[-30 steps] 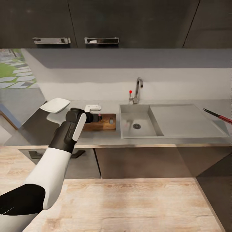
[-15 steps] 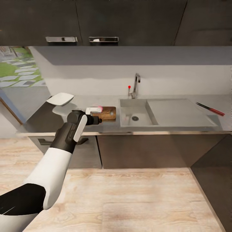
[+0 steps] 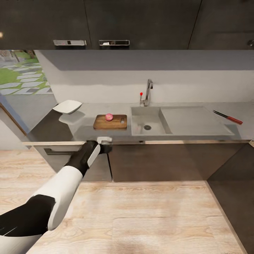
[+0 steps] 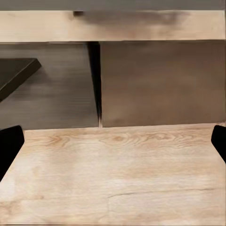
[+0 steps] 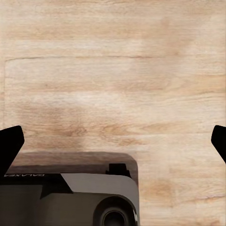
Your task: In the kitchen, take the Vidalia onion out of the sink, dice it on the chopping board with the paring knife, put the diced onion into the bowl on the countertop, then place both the paring knife and the chopping board into the sink.
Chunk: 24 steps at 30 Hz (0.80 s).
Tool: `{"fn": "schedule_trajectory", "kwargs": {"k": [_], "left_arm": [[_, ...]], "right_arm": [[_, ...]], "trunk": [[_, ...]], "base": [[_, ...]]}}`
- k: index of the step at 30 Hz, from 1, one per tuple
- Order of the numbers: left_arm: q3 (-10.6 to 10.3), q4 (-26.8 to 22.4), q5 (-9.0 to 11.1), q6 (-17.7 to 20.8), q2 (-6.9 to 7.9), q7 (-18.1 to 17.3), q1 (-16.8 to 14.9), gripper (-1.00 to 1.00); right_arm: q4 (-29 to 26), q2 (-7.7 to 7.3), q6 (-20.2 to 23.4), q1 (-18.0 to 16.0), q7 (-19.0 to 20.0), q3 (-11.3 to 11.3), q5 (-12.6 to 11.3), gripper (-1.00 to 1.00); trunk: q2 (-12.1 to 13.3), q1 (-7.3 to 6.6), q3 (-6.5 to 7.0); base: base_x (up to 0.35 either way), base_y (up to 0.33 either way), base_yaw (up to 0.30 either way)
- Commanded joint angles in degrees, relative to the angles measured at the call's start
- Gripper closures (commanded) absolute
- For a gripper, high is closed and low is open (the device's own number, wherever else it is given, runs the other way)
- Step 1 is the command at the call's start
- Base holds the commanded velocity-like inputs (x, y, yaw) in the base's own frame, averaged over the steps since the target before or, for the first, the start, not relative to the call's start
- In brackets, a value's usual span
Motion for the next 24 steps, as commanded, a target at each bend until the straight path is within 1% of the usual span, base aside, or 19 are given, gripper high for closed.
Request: {"fn": "schedule_trajectory", "kwargs": {"k": [1, 2, 3, 4, 6, 7, 8, 9, 10, 11, 12, 14, 15, 16, 17, 21, 22, 23, 24], "left_arm": [[-0.2, 2.0, 0.6, -1.3, 0.03, 0.5, 0.0, -1.00], [-0.2, 3.0, 0.6, -1.9, 0.03, 0.4, 0.0, -1.00], [-0.2, 8.6, 0.6, -6.4, 0.03, 0.4, 0.0, -1.00], [-0.2, 9.6, 0.6, -7.3, 0.03, 0.4, 0.0, -1.00], [-0.2, 13.0, 0.6, -10.4, 0.03, 0.3, 0.0, -1.00], [-0.2, 15.6, 0.6, -12.6, 0.03, 0.3, 0.0, -1.00], [-0.3, 17.0, 0.6, -13.8, 0.01, 0.3, 0.0, -1.00], [-0.3, 20.1, 0.6, -16.2, -0.11, 0.3, 0.0, -1.00], [-0.3, 21.8, 0.6, -17.5, -0.19, 0.3, 0.0, -1.00], [-0.3, 25.6, 0.6, -20.5, -0.33, 0.2, 0.0, -1.00], [-0.3, 27.5, 0.6, -22.1, -0.39, 0.2, 0.0, -1.00], [-0.3, 34.3, 0.6, -29.1, -0.49, 0.1, 0.0, -1.00], [-0.3, 35.3, 0.6, -30.5, -0.47, 0.1, 0.0, -1.00], [-0.2, 37.9, 0.7, -34.3, -0.22, -0.1, 0.9, -1.00], [-0.2, 38.2, 0.7, -34.8, -0.17, -0.1, 1.4, -1.00], [-0.2, 39.0, 0.7, -37.0, 0.10, -0.1, 5.7, -1.00], [-0.2, 39.1, 0.7, -40.1, 0.32, -0.1, 7.6, -1.00], [-0.2, 39.1, 0.7, -41.6, 0.42, -0.1, 8.3, -1.00], [-0.2, 39.2, 0.8, -45.2, 0.56, -0.2, 9.8, -1.00]], "right_arm": [[0.0, 0.01, -0.2, 0.0, -0.1, -0.5, 0.6, -1.00], [0.0, 0.01, -0.2, 0.0, -0.1, -0.5, 0.6, -1.00], [0.0, 0.00, -0.2, 0.0, -0.1, -0.5, 0.6, -1.00], [0.0, 0.00, -0.2, 0.0, -0.1, -0.5, 0.6, -1.00], [0.0, 0.00, -0.2, 0.0, -0.1, -0.5, 0.6, -1.00], [0.0, 0.00, -0.2, 0.0, -0.1, -0.5, 0.6, -1.00], [0.0, 0.00, -0.2, 0.0, -0.1, -0.5, 0.6, -1.00], [0.0, -0.03, -0.2, 0.0, -0.1, -0.5, 0.6, -1.00], [0.0, -0.04, -0.2, 0.0, -0.1, -0.5, 0.6, -1.00], [0.0, -0.06, -0.2, 0.0, -0.1, -0.5, 0.6, -1.00], [0.0, -0.06, -0.2, 0.0, -0.1, -0.5, 0.6, -1.00], [0.0, -0.08, -0.2, 0.0, -0.1, -0.5, 0.6, -1.00], [0.0, -0.08, -0.2, 0.0, -0.1, -0.5, 0.6, -1.00], [0.0, -0.18, -0.2, 0.0, -0.1, -0.5, 0.6, -1.00], [0.0, -0.22, -0.2, 0.0, 0.0, -0.5, 0.6, -1.00], [0.0, -0.38, -0.3, 0.0, 0.0, -0.5, 0.6, -1.00], [-0.1, -0.42, -0.3, 0.0, 0.1, -0.6, 0.7, -1.00], [-0.1, -0.43, -0.3, 0.0, 0.1, -0.6, 0.7, -1.00], [-0.1, -0.46, -0.4, 0.0, 0.1, -0.6, 0.7, -1.00]], "trunk": [[-0.1, 0.03, -0.10], [-0.1, 0.03, -0.10], [-0.1, 0.03, -0.10], [-0.1, 0.03, -0.10], [-0.1, 0.03, -0.10], [-0.1, 0.03, -0.10], [-0.1, 0.03, -0.10], [-0.1, 0.03, -0.10], [-0.1, 0.03, -0.10], [-0.1, 0.03, -0.10], [-0.1, 0.03, -0.10], [-0.1, 0.03, -0.10], [-0.1, 0.03, -0.10], [-0.1, 0.03, -0.10], [-0.1, 0.03, -0.10], [-0.1, 0.03, -0.10], [-0.1, 0.03, -0.10], [-0.1, 0.03, -0.10], [-0.1, 0.03, -0.10]], "base": [[-0.001, 0.000, 0.000], [-0.001, 0.000, 0.000], [0.000, 0.000, 0.000], [0.000, 0.000, 0.000], [0.000, 0.000, 0.000], [0.000, 0.000, 0.000], [0.000, 0.000, 0.000], [0.000, 0.000, 0.000], [0.000, 0.000, 0.000], [0.000, 0.000, 0.000], [0.000, 0.000, 0.000], [0.000, 0.000, 0.000], [0.000, 0.000, 0.000], [0.000, 0.000, 0.000], [0.000, 0.000, 0.000], [0.000, 0.000, 0.000], [0.000, 0.000, 0.000], [0.000, 0.000, 0.000], [0.000, 0.000, 0.000]]}}
